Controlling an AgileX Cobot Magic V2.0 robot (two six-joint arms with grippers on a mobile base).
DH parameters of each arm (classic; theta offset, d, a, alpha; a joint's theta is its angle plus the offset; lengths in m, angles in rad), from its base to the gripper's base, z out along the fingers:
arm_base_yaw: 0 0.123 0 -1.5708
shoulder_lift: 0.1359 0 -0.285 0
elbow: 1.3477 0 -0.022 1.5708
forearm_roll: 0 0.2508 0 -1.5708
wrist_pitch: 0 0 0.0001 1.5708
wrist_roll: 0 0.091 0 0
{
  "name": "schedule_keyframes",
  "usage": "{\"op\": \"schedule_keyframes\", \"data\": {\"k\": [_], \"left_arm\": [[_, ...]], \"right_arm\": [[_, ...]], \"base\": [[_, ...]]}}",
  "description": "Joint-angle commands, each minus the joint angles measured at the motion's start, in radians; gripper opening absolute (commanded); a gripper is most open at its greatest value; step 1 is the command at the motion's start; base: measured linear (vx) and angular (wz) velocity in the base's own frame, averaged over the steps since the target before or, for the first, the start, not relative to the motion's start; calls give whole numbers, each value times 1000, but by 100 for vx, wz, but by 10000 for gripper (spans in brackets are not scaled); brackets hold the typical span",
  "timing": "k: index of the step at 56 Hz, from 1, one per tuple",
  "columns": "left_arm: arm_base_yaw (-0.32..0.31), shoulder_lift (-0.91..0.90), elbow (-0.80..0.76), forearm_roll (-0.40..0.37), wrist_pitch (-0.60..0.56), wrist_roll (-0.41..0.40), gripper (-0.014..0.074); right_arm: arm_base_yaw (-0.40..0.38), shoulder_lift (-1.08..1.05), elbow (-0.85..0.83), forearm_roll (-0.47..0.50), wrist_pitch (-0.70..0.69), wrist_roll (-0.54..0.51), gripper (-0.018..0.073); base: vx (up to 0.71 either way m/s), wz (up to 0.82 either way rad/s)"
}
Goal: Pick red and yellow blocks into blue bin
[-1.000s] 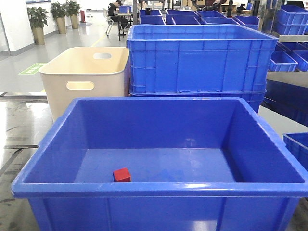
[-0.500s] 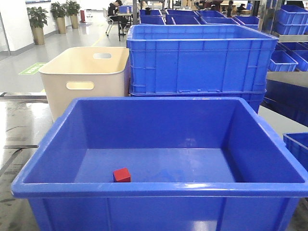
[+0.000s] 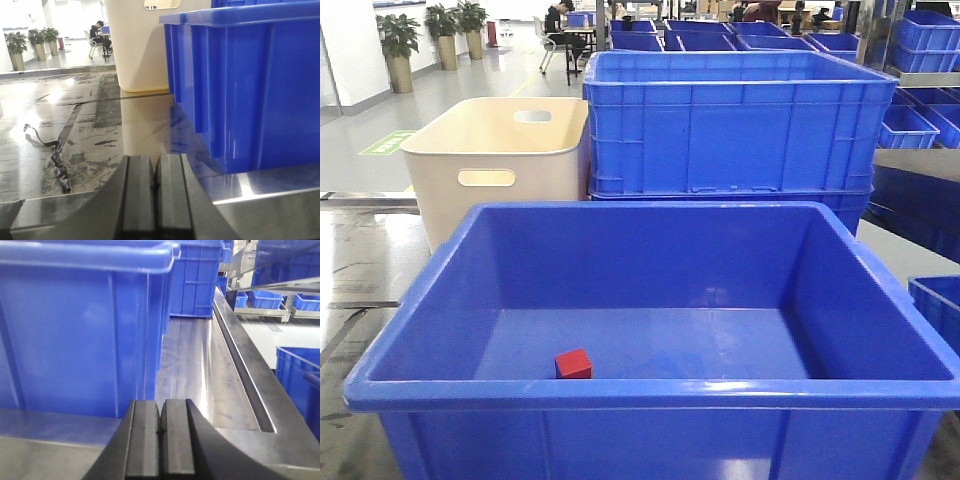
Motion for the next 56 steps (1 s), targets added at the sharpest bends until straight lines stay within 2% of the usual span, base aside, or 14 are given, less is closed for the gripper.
{"op": "schedule_keyframes", "data": {"k": [1,56], "left_arm": [[0,-15,-16,-3,-78,-6,-6],[0,-15,-16,-3,-78,-6,-6]], "right_arm": [[-1,9,-30,-3,-95,-4,-11],[-1,-50,-30,-3,-123,-4,-11]], "base": [[0,0],[0,0]]}}
